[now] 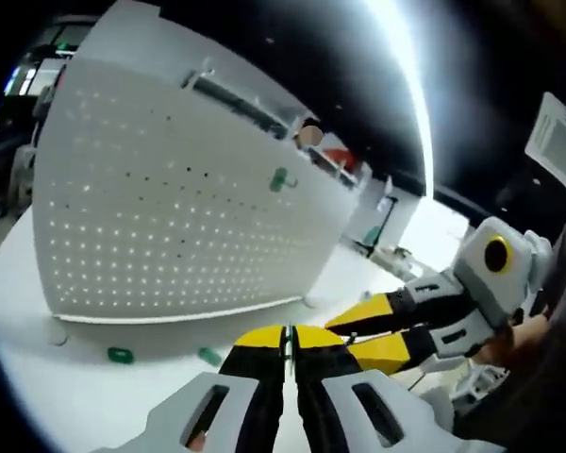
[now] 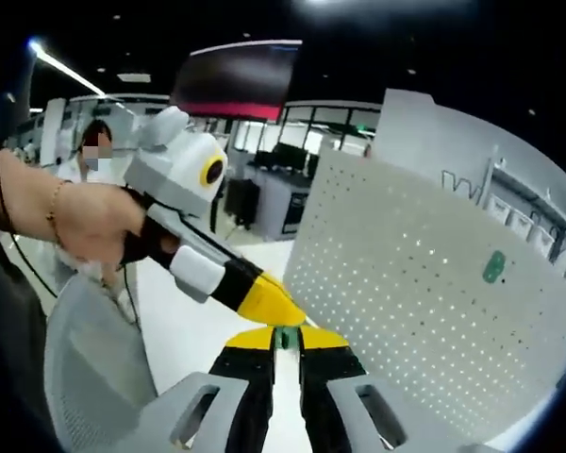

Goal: Insert the hook assembly into the mounting plate slot until the hook locks in place.

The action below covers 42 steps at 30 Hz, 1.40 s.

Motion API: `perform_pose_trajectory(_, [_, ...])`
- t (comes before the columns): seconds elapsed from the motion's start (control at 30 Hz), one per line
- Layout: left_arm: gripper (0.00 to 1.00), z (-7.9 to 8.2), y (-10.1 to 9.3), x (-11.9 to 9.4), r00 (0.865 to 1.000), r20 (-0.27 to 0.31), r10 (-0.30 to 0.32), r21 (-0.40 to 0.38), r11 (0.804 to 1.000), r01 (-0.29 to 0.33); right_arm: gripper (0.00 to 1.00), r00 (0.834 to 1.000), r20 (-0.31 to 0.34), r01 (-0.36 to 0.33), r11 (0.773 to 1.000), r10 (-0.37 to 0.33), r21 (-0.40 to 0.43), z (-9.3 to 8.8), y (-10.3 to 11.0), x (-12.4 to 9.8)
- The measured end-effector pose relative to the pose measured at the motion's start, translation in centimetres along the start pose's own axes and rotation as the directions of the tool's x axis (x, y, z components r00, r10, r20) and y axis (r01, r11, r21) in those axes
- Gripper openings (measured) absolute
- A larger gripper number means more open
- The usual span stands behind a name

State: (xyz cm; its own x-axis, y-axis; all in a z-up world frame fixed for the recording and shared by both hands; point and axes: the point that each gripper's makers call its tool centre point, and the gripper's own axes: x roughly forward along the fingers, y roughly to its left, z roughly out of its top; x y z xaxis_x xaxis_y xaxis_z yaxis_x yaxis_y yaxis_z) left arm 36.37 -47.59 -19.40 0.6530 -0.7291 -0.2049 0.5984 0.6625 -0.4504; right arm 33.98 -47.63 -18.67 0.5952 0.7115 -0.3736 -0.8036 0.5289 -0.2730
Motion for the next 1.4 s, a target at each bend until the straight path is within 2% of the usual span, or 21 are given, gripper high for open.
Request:
perform_pose_trajectory(0.13, [0.02, 0.1, -0.5, 0.0, 1.0, -0.004, -0.018, -0.022, 1.0, 0.018, 0.05, 1.0, -0.002, -0.03, 0.999, 0.03, 0.032, -0.1, 0.3, 0.3])
perform_pose_trajectory(0.27, [0.02, 0.2, -0.6, -0.1, 1.0, 0.004, -0.024, -0.044, 0.999, 0.024, 0.01, 1.0, 0.008, -0.022, 0.999, 0.022, 0.023, 0.0, 0.0, 0.2])
perform_pose_trajectory(0.47, [0.02, 0.2, -0.7, 0.1, 1.0, 0.009, -0.027, -0.08, 0.996, 0.027, 0.01, 1.0, 0.017, -0.021, 0.999, 0.021, 0.036, 0.0, -0.1, 0.1])
perform_pose_trajectory(0.53, [0.02, 0.3, -0.8, 0.1, 0.999, 0.017, -0.038, -0.122, 0.992, 0.04, 0.0, 0.999, 0.029, -0.018, 0.999, 0.017, 0.041, 0.1, -0.2, -0.1])
perform_pose_trajectory(0.6, [0.02, 0.0, -0.7, 0.0, 0.999, -0.001, -0.046, -0.175, 0.984, 0.045, 0.0, 0.999, 0.034, -0.029, 0.998, 0.027, 0.05, 0.1, -0.1, -0.2])
perform_pose_trajectory(0.7, [0.03, -0.1, -0.6, -0.1, 0.999, -0.003, -0.05, -0.196, 0.979, 0.049, 0.0, 0.998, 0.044, -0.051, 0.993, 0.047, 0.102, 0.1, 0.0, -0.2])
perform_pose_trajectory(0.9, [0.04, -0.3, -0.7, -0.1, 0.999, -0.016, -0.042, -0.129, 0.991, 0.04, 0.0, 0.998, 0.033, -0.055, 0.995, 0.052, 0.084, -0.1, 0.3, 0.0])
perform_pose_trajectory(1.1, [0.07, -0.2, -0.5, -0.3, 1.0, -0.019, -0.022, -0.056, 0.998, 0.021, 0.0, 0.998, 0.031, -0.062, 0.992, 0.059, 0.109, -0.3, 0.3, 0.0])
perform_pose_trajectory(1.2, [0.16, -0.1, 0.4, -0.6, 0.999, -0.021, 0.029, -0.037, 0.999, -0.03, 0.0, 0.998, 0.033, -0.052, 0.992, 0.049, 0.115, -0.3, -0.1, 0.0])
perform_pose_trajectory(1.27, [0.25, 0.3, 1.0, -0.9, 0.999, 0.002, 0.053, -0.021, 0.998, -0.053, 0.0, 0.999, 0.031, -0.047, 0.991, 0.043, 0.122, -0.4, -0.4, 0.1])
perform_pose_trajectory(1.4, [0.41, 1.0, 1.4, -1.5, 0.997, 0.029, 0.075, 0.023, 0.997, -0.076, 0.0, 0.999, 0.027, -0.028, 0.989, 0.024, 0.143, -0.9, -1.3, 0.0])
